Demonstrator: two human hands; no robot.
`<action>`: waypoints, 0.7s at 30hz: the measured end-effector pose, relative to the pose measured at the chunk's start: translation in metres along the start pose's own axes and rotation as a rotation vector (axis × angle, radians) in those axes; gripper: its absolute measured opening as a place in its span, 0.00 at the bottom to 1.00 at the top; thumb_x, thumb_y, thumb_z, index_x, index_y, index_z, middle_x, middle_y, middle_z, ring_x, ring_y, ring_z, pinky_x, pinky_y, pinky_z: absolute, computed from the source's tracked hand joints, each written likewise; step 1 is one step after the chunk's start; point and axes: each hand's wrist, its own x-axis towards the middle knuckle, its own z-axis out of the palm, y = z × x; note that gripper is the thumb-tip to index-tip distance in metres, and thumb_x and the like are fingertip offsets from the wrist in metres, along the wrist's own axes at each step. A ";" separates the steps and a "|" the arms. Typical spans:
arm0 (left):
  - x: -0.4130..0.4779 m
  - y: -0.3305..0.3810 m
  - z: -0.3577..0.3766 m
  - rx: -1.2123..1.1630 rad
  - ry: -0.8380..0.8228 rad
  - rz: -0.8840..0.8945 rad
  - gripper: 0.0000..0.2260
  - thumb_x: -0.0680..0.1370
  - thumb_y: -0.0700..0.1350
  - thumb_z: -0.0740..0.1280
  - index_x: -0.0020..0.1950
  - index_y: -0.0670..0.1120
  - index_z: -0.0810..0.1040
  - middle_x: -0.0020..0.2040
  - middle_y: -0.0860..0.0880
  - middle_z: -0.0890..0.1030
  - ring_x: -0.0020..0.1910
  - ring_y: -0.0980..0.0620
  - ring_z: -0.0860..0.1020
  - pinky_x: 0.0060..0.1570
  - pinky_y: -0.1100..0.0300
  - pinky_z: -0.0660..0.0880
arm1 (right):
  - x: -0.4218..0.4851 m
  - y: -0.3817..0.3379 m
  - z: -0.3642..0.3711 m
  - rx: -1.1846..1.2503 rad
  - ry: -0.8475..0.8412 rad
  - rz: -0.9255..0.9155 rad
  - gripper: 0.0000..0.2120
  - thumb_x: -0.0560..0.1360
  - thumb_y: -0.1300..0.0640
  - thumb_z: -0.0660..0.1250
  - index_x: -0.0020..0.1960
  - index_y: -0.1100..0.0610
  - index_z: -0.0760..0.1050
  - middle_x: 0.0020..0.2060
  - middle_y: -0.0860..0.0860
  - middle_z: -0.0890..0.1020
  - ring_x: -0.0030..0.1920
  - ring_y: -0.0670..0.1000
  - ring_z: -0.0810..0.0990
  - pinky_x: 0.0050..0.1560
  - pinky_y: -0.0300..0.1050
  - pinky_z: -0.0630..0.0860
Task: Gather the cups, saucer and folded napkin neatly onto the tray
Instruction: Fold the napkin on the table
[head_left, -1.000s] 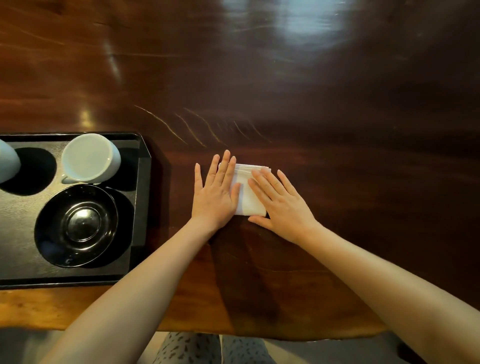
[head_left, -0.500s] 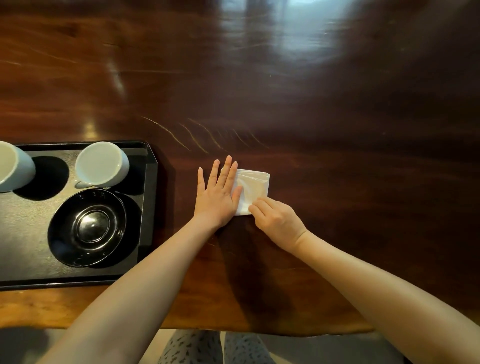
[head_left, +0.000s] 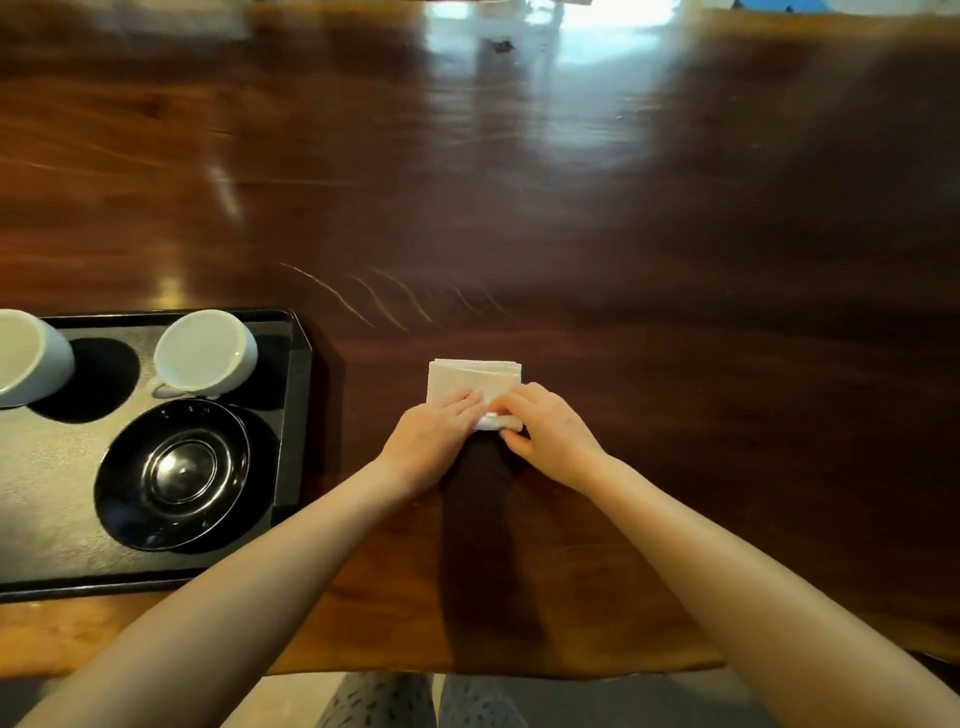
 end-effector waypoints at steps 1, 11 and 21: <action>0.002 0.001 -0.003 -0.012 0.007 0.009 0.18 0.73 0.43 0.60 0.60 0.43 0.79 0.56 0.43 0.83 0.54 0.45 0.83 0.41 0.53 0.82 | 0.003 0.001 0.001 -0.036 0.009 0.001 0.12 0.74 0.57 0.66 0.56 0.55 0.77 0.52 0.52 0.79 0.52 0.54 0.74 0.53 0.50 0.73; 0.010 -0.005 -0.065 -0.660 -0.138 -0.277 0.09 0.79 0.42 0.62 0.52 0.50 0.82 0.43 0.48 0.82 0.42 0.50 0.78 0.42 0.56 0.71 | 0.022 0.000 -0.036 0.560 -0.005 0.270 0.10 0.74 0.53 0.68 0.51 0.58 0.80 0.46 0.52 0.81 0.48 0.49 0.77 0.48 0.45 0.74; 0.008 0.002 -0.083 -1.352 -0.329 -0.617 0.14 0.79 0.54 0.61 0.57 0.48 0.78 0.52 0.48 0.83 0.52 0.50 0.81 0.50 0.58 0.78 | 0.027 -0.033 -0.028 0.484 0.036 0.315 0.11 0.79 0.51 0.60 0.43 0.55 0.75 0.37 0.52 0.78 0.37 0.48 0.74 0.38 0.43 0.68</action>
